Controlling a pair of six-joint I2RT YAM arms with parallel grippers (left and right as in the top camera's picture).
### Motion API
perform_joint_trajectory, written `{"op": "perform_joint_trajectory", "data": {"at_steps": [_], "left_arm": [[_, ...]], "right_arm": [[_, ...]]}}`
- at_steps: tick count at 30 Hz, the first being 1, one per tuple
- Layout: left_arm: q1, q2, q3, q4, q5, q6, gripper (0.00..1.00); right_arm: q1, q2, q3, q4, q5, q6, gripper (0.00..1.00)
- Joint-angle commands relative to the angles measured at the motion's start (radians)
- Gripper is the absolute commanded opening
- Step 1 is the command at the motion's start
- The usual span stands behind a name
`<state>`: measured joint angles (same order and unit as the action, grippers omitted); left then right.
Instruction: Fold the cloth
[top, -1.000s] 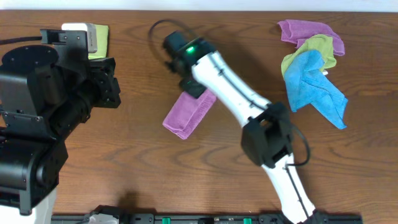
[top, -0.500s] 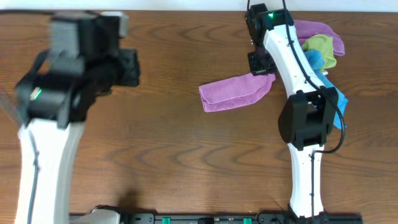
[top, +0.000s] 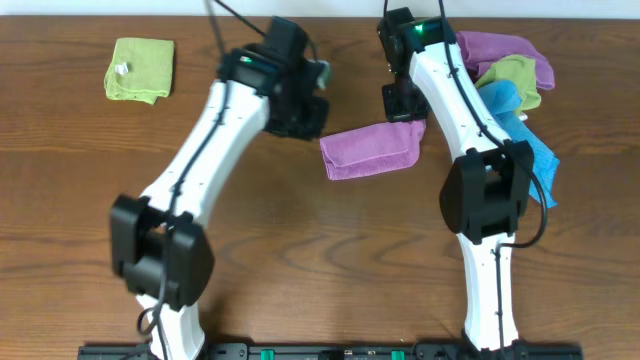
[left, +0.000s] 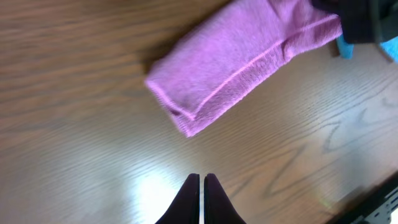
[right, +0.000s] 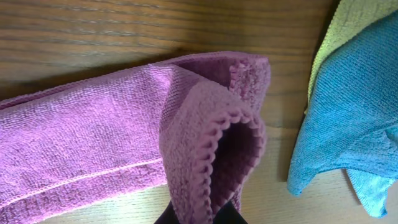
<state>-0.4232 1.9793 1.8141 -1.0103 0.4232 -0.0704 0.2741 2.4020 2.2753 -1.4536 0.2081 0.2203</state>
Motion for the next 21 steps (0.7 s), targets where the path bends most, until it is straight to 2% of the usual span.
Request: {"op": "perform_joint_trajectory", "data": {"at_steps": [1,7,21], "left_arm": [[-0.039,0.062,-0.002,0.022,0.021,-0.012,0.06],[-0.085,0.188,-0.002,0.068,0.024,-0.050,0.06],[-0.101,0.325,-0.002,0.167,-0.027,-0.149,0.06]], "right_arm": [[-0.021,-0.006,0.001,-0.002,-0.011,0.010,0.01],[-0.033,-0.006,0.001,-0.005,-0.051,-0.005,0.01],[-0.047,-0.006,0.001,-0.005,-0.060,-0.018,0.01]]}}
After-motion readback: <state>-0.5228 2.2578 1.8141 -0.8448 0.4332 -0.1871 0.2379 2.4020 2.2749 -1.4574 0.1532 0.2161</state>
